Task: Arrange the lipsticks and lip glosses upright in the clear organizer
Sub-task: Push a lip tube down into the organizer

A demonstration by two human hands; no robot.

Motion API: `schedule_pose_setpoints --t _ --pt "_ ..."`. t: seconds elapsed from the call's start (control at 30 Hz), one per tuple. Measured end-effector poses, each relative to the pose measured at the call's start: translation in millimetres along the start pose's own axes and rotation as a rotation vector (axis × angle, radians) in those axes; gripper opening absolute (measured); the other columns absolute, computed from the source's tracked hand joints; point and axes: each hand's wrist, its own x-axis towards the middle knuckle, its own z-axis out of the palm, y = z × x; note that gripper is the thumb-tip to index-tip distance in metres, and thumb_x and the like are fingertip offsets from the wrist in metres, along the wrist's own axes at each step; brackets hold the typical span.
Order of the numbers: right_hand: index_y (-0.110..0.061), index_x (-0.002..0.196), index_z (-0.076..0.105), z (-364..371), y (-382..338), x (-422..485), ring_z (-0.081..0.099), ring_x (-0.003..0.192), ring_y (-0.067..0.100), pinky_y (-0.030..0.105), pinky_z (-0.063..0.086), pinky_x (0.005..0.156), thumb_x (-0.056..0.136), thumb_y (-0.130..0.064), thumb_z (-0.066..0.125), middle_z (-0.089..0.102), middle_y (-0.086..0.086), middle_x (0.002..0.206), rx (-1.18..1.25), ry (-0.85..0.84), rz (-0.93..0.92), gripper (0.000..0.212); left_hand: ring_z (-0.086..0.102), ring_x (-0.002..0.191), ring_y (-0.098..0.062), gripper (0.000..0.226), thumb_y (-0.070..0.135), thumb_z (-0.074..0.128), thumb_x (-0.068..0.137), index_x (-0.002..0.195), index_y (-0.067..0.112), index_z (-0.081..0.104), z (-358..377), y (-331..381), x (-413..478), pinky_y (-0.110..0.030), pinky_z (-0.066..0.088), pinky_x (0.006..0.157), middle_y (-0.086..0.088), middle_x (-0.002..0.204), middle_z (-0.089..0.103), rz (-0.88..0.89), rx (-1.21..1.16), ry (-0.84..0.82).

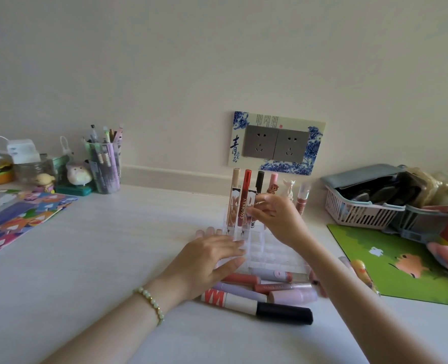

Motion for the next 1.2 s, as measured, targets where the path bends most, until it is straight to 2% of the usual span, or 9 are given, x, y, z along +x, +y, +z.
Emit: schedule_pose_setpoints --t 0.23,0.5,0.63,0.77,0.93,1.03,1.13,1.17,1.2 --pt "-0.012 0.1 0.065 1 2 1 0.068 0.078 0.003 0.016 0.055 0.077 0.084 -0.021 0.064 0.069 -0.008 0.082 0.007 -0.008 0.024 0.018 0.042 0.129 0.001 0.078 0.074 0.009 0.085 0.12 0.031 0.063 -1 1 0 -0.04 0.03 0.11 0.02 0.135 0.051 0.0 0.001 -0.004" --pt "-0.012 0.103 0.064 -1 2 -1 0.065 0.072 -0.007 0.01 0.052 0.07 0.083 -0.022 0.066 0.067 -0.013 0.084 0.016 -0.015 0.03 0.022 0.042 0.129 0.002 0.075 0.074 0.011 0.085 0.121 0.032 0.062 -3 2 0 -0.04 0.032 0.11 0.019 0.134 0.053 -0.012 -0.024 0.003" --pt "-0.011 0.107 0.063 -5 1 -3 0.067 0.077 0.006 0.017 0.056 0.068 0.083 -0.023 0.067 0.069 -0.002 0.089 0.045 0.051 0.062 0.027 0.043 0.127 0.003 0.073 0.073 0.013 0.086 0.12 0.032 0.063 -5 5 -1 -0.04 0.033 0.109 0.019 0.132 0.055 -0.015 -0.028 0.002" --pt "-0.012 0.102 0.065 -16 0 -9 0.066 0.072 0.004 0.01 0.052 0.063 0.082 -0.022 0.068 0.069 -0.006 0.083 0.041 0.101 0.066 0.023 0.044 0.125 0.005 0.069 0.074 0.018 0.086 0.119 0.034 0.063 -4 10 -2 -0.048 0.032 0.107 0.021 0.128 0.058 -0.009 -0.043 0.011" --pt "-0.014 0.099 0.066 -32 -5 -30 0.067 0.078 0.003 0.011 0.052 0.075 0.08 -0.021 0.069 0.07 -0.006 0.088 -0.032 0.094 0.012 0.02 0.043 0.122 0.01 0.066 0.08 0.025 0.08 0.117 0.038 0.062 -1 19 -2 -0.056 0.021 0.106 0.025 0.124 0.059 0.001 0.021 -0.003" --pt "-0.017 0.094 0.067 -41 -9 -50 0.066 0.077 -0.001 0.009 0.051 0.073 0.08 -0.018 0.069 0.069 -0.01 0.087 -0.038 0.026 -0.003 0.015 0.043 0.122 0.008 0.07 0.086 0.028 0.073 0.116 0.041 0.061 0 26 -3 -0.057 0.016 0.107 0.027 0.121 0.059 0.002 0.051 -0.019" --pt "-0.019 0.092 0.068 -49 -9 -70 0.065 0.079 -0.003 0.01 0.051 0.073 0.079 -0.019 0.07 0.07 -0.013 0.088 -0.063 -0.018 0.004 0.013 0.04 0.125 0.006 0.07 0.089 0.035 0.067 0.117 0.045 0.058 1 33 -3 -0.06 0.003 0.111 0.029 0.123 0.056 0.0 0.06 -0.059" --pt "-0.019 0.092 0.069 -51 -7 -76 0.065 0.08 -0.003 0.011 0.051 0.073 0.08 -0.02 0.07 0.07 -0.013 0.089 -0.073 -0.029 0.01 0.013 0.04 0.125 0.006 0.067 0.087 0.039 0.068 0.117 0.045 0.058 -1 37 -4 -0.054 -0.004 0.114 0.029 0.123 0.056 0.015 0.06 -0.062" --pt "-0.02 0.092 0.069 -54 -5 -83 0.065 0.081 -0.003 0.012 0.051 0.072 0.08 -0.021 0.07 0.071 -0.013 0.09 -0.082 -0.036 0.015 0.012 0.04 0.124 0.007 0.061 0.082 0.046 0.07 0.117 0.044 0.059 -3 44 -5 -0.038 -0.015 0.115 0.028 0.123 0.057 0.034 0.06 -0.068"
